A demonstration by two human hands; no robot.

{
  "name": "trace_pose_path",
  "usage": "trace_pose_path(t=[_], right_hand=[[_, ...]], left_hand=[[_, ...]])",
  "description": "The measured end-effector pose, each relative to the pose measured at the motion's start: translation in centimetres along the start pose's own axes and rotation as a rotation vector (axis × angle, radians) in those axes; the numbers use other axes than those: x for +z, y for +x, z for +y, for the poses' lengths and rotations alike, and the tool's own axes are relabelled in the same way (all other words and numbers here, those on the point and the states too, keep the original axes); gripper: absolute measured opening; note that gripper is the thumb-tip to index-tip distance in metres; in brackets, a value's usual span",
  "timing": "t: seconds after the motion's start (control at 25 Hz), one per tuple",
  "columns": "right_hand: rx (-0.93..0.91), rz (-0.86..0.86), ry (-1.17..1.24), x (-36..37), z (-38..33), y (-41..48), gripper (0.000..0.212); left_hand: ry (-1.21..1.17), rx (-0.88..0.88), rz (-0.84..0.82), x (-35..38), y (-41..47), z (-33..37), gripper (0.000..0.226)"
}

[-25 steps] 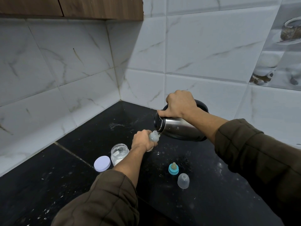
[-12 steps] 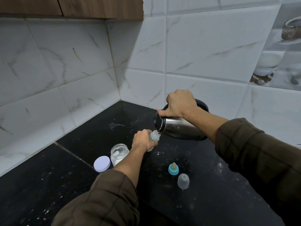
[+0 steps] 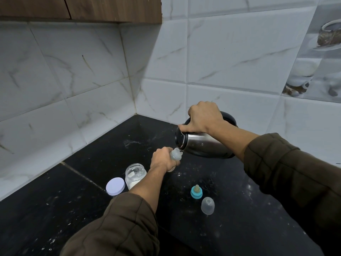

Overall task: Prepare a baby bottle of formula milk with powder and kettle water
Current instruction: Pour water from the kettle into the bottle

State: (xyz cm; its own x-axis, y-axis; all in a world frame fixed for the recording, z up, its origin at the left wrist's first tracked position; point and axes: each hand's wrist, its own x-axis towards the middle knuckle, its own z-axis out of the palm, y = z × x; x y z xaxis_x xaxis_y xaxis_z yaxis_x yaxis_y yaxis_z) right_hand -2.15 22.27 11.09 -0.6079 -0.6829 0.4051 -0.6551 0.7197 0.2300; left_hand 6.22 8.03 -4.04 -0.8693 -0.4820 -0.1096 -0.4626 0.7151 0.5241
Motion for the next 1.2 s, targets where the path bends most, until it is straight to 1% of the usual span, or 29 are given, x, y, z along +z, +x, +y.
trace_pose_path(t=[0.64, 1.2], right_hand=[[0.005, -0.024, -0.017, -0.12, 0.24, -0.3, 0.06], [-0.014, -0.009, -0.035, -0.23, 0.3, -0.21, 0.06]], left_hand=[[0.012, 0.02, 0.002, 0.25, -0.11, 0.26, 0.058], [0.01, 0.02, -0.004, 0.16, -0.15, 0.38, 0.057]])
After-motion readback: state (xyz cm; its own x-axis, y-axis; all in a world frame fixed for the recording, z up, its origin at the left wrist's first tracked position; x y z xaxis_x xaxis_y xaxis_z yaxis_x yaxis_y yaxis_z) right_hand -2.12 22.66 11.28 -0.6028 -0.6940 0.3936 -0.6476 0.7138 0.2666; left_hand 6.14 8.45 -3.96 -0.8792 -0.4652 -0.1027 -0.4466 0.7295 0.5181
